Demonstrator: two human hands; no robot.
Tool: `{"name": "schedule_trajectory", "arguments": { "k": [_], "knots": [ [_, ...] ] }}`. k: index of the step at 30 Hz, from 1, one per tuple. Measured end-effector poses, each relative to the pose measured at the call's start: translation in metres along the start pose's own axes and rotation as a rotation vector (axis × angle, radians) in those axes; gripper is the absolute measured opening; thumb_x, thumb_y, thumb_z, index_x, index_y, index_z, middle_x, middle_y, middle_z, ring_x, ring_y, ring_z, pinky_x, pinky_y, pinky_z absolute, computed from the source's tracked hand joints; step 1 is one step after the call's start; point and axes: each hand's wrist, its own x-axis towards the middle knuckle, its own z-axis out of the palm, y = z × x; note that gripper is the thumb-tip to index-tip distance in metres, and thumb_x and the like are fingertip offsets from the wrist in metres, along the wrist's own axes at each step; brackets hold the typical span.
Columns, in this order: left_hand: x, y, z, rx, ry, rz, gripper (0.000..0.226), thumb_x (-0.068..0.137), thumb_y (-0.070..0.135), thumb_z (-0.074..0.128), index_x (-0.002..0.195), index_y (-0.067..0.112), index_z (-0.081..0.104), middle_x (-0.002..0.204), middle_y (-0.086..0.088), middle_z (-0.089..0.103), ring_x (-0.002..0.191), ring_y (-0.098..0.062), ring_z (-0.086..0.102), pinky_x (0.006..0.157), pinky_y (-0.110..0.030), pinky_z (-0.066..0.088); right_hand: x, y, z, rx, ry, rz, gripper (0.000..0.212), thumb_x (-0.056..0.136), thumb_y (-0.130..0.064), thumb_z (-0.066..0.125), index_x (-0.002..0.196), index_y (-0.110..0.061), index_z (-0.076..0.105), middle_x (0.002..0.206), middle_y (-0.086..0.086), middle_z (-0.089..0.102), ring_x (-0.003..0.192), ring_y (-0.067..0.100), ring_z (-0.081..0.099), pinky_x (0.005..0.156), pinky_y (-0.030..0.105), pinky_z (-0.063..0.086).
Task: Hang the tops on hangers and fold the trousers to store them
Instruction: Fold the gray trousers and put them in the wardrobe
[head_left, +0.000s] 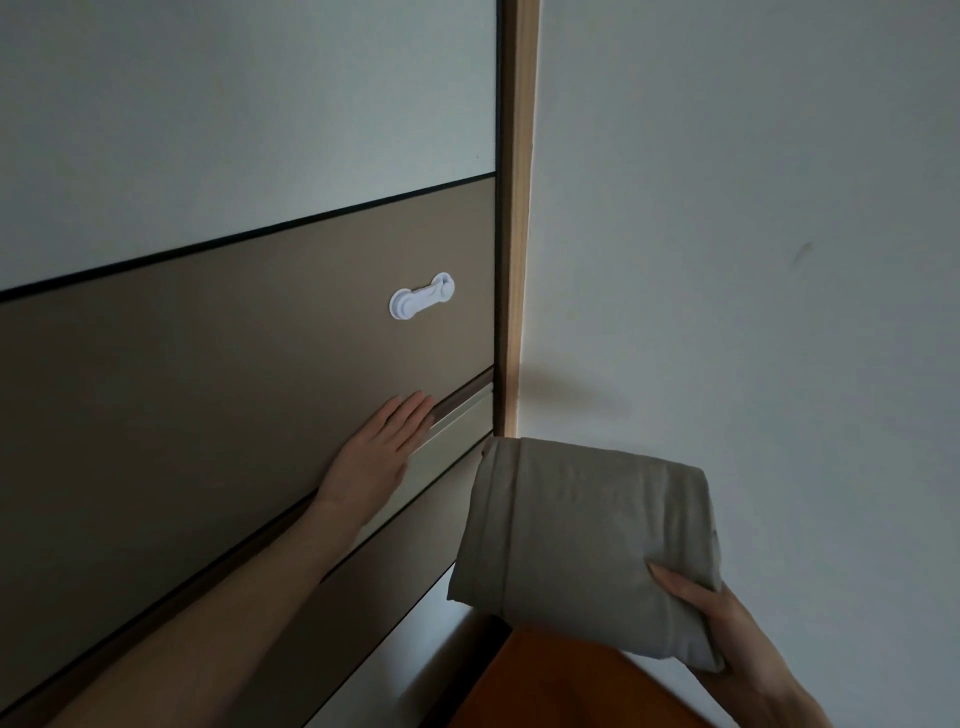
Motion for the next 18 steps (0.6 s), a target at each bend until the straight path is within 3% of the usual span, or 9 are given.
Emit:
{"name": "schedule_trajectory", "arguments": {
  "k": [4, 9, 14, 18],
  "knots": [
    [-0.008, -0.004, -0.002, 0.006, -0.025, 0.009, 0.071, 0.108, 0.027, 0.025, 0.161, 0.002, -0.016, 0.167, -0.021, -0.027, 0.156, -0.036, -0.023, 0.120, -0.050, -0.025, 0.002, 0.000, 0.005, 0.023, 0.009, -0.003, 0.064, 0.074, -0.015, 0.086, 0.133, -0.018, 0.063, 0.123, 0.014, 0.076, 0.106, 0.037, 0.075, 0.069, 0.044, 0.064],
    [-0.026, -0.006, -0.002, 0.039, -0.030, 0.024, 0.071, 0.103, 0.016, 0.019, 0.159, 0.001, -0.022, 0.164, -0.021, -0.032, 0.150, -0.036, -0.033, 0.119, -0.049, -0.026, 0.003, 0.000, 0.010, 0.032, -0.014, -0.002, 0.061, 0.080, -0.012, 0.079, 0.138, -0.013, 0.060, 0.123, 0.016, 0.075, 0.105, 0.036, 0.076, 0.067, 0.041, 0.064],
    [-0.051, -0.010, 0.005, 0.104, -0.057, 0.048, 0.073, 0.087, 0.002, -0.008, 0.158, 0.001, -0.025, 0.165, -0.021, -0.031, 0.149, -0.038, -0.033, 0.120, -0.050, -0.024, 0.005, 0.001, 0.017, 0.013, -0.039, 0.012, 0.060, 0.083, -0.014, 0.077, 0.139, -0.012, 0.058, 0.122, 0.016, 0.076, 0.104, 0.036, 0.076, 0.065, 0.040, 0.064],
    [-0.075, -0.015, 0.009, 0.142, -0.019, 0.044, 0.071, 0.089, 0.002, -0.007, 0.158, 0.001, -0.024, 0.167, -0.020, -0.028, 0.152, -0.037, -0.028, 0.125, -0.049, -0.017, 0.008, 0.002, 0.023, -0.013, -0.056, 0.031, 0.064, 0.082, -0.017, 0.078, 0.141, -0.013, 0.057, 0.122, 0.014, 0.076, 0.104, 0.035, 0.076, 0.066, 0.039, 0.065]
  ]
}}
